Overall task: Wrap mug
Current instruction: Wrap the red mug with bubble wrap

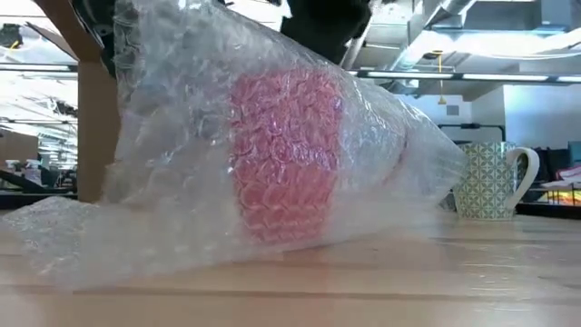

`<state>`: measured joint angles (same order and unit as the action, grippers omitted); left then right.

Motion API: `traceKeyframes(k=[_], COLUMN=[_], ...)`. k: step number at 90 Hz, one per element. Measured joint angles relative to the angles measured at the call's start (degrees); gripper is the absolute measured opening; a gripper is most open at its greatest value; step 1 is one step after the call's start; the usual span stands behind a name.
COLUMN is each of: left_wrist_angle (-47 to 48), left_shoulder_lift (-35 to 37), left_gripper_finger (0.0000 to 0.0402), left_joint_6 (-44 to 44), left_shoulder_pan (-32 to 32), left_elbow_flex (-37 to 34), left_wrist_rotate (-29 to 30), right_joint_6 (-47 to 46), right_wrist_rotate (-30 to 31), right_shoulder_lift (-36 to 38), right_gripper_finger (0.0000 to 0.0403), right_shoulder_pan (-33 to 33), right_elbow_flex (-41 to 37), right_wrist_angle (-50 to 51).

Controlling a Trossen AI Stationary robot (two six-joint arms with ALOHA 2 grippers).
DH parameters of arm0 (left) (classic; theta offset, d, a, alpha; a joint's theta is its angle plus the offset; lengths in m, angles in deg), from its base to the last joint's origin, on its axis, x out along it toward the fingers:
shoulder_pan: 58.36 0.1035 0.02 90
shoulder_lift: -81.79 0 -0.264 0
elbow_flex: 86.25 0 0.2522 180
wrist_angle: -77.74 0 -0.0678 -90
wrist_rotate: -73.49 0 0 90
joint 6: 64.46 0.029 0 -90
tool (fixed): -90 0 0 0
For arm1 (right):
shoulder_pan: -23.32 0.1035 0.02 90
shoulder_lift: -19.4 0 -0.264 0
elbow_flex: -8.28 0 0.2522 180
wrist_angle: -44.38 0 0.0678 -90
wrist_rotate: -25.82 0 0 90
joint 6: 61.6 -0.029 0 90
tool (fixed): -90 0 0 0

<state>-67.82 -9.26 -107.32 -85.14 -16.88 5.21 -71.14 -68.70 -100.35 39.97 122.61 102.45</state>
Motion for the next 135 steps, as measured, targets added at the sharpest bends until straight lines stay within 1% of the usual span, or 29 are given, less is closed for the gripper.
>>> traceKeyframes(k=[10,18,30,42,49,59,70,80,93,101,116,135], left_wrist_angle=[4.2,9.1,14.3,14.1,13.8,12.9,13.0,13.5,14.4,14.5,15.3,16.2], left_shoulder_lift=[0.0,0.0,0.0,0.0,0.0,0.1,0.3,0.4,0.6,0.6,1.3,6.3], left_gripper_finger=[0.0,0.0,0.0,0.0,0.0,0.0,0.0,0.0,0.0,0.0,0.0,0.0], left_joint_6=[-0.1,-2.2,-6.2,-7.4,-7.5,-7.6,-7.6,-7.6,-7.6,-7.6,-7.6,-9.5], left_shoulder_pan=[-0.6,-1.6,-3.0,-4.2,-4.7,-5.6,-6.2,-6.5,-6.5,-6.5,-6.7,-7.7], left_elbow_flex=[0.0,0.0,0.0,0.0,0.0,0.0,0.5,1.4,2.0,2.0,2.0,1.9], left_wrist_rotate=[0.6,2.5,3.0,4.9,5.1,5.2,5.1,5.3,5.4,5.6,5.6,6.1], right_joint_6=[0.2,0.2,0.2,0.2,0.2,0.1,-0.2,-0.5,-0.2,-0.1,0.9,1.6], right_wrist_rotate=[-0.4,-0.8,-1.9,-4.2,-5.4,-5.6,-5.4,-3.7,0.6,2.9,3.6,3.3], right_shoulder_lift=[-3.2,-5.0,-6.8,-7.6,-7.7,-7.3,-6.0,-5.1,-4.4,-4.4,-4.8,-9.2], right_gripper_finger=[0.0001,0.0001,0.0001,0.0001,0.0,0.0,0.0,0.0,0.0,0.0,0.0,0.0], right_shoulder_pan=[-0.6,-0.9,-1.4,-1.9,-2.2,-2.2,-2.0,-1.3,-0.6,-0.2,0.2,-0.7], right_elbow_flex=[2.7,3.4,3.5,3.4,3.4,3.4,4.9,8.0,13.9,16.1,16.0,16.1], right_wrist_angle=[3.5,4.6,4.5,3.4,3.1,3.2,5.7,9.1,15.9,16.5,14.1,14.7])
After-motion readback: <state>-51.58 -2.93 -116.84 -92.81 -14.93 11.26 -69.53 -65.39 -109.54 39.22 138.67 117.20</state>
